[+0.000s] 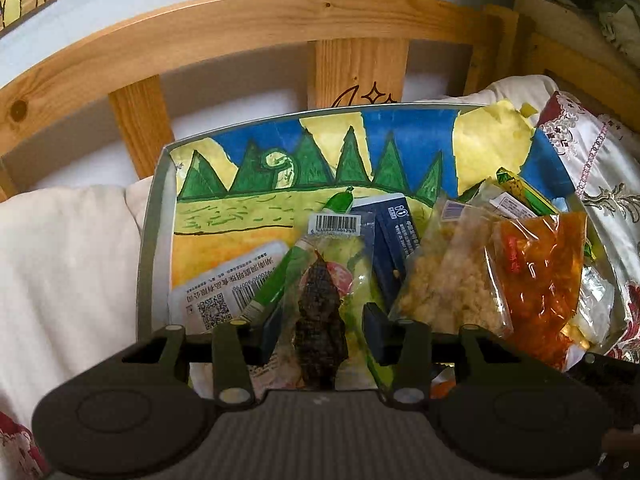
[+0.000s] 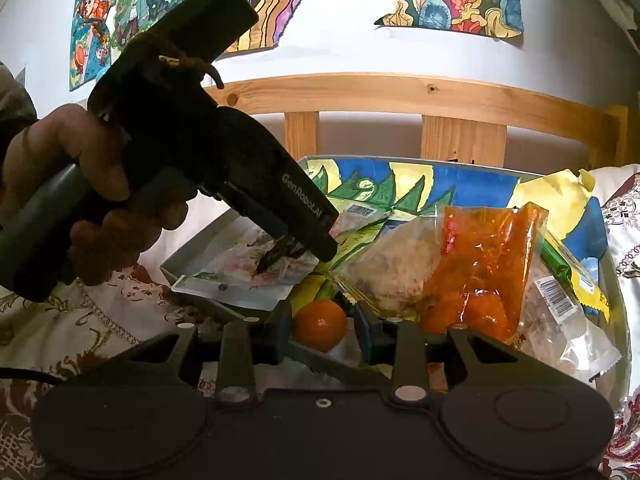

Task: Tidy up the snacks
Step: 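Lower the brown snack into the tray with the left tool while the right lowers the mandarin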

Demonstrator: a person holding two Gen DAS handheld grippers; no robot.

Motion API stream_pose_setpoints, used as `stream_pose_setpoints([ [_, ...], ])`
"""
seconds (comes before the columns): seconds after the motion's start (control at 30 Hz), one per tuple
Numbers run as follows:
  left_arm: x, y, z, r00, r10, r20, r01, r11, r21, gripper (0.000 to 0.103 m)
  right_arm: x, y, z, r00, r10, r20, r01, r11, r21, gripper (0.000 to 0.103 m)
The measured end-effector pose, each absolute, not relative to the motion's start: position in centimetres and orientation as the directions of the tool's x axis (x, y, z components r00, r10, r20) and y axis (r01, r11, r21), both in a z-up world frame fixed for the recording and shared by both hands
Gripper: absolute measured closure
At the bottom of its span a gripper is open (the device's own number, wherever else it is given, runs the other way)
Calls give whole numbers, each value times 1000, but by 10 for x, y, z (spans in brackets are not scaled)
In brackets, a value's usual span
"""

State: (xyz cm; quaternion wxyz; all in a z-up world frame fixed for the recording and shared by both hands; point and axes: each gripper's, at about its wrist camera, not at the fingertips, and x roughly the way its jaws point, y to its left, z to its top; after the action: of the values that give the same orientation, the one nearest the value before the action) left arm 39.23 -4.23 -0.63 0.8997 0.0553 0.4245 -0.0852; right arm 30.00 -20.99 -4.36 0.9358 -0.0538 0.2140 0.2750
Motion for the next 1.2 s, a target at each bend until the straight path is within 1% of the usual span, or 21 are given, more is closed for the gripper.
stream_pose_setpoints([
  [0.07,392,-42,-7,622,-109,-776,203,979,25,47,300,-210,-44,758,491,-429,-537,844,16,65],
  [0.2,391,-41,-7,620,-110,-777,194,981,16,40,299,-210,-43,762,488,-426,-533,846,17,60],
  [0.23,391,-40,-7,620,-110,-777,192,981,14,37,299,-211,-43,762,489,-425,-533,846,17,58],
  [0.4,388,-39,-7,626,-116,-771,196,981,12,29,299,-211,-43,763,490,-422,-534,845,15,54],
  [0.47,387,-39,-5,631,-118,-766,198,980,12,24,299,-211,-43,764,489,-420,-534,846,14,52],
  [0.53,385,-39,-4,638,-121,-760,199,980,11,21,298,-211,-42,767,488,-417,-533,846,11,48],
  [0.6,383,-39,-2,643,-118,-756,199,980,16,18,297,-211,-42,767,490,-413,-534,845,11,46],
  [0.73,378,-37,2,658,-93,-747,174,984,30,7,296,-211,-40,773,490,-402,-532,847,7,39],
  [0.97,366,-30,11,675,-53,-735,119,992,37,2,290,-211,-35,789,491,-369,-532,847,-8,29],
  [1.1,357,-26,16,680,-21,-733,74,996,40,1,287,-210,-32,797,491,-352,-530,848,-19,19],
  [1.2,351,-22,19,671,0,-741,25,999,22,1,283,-208,-28,803,492,-336,-532,846,-32,15],
])
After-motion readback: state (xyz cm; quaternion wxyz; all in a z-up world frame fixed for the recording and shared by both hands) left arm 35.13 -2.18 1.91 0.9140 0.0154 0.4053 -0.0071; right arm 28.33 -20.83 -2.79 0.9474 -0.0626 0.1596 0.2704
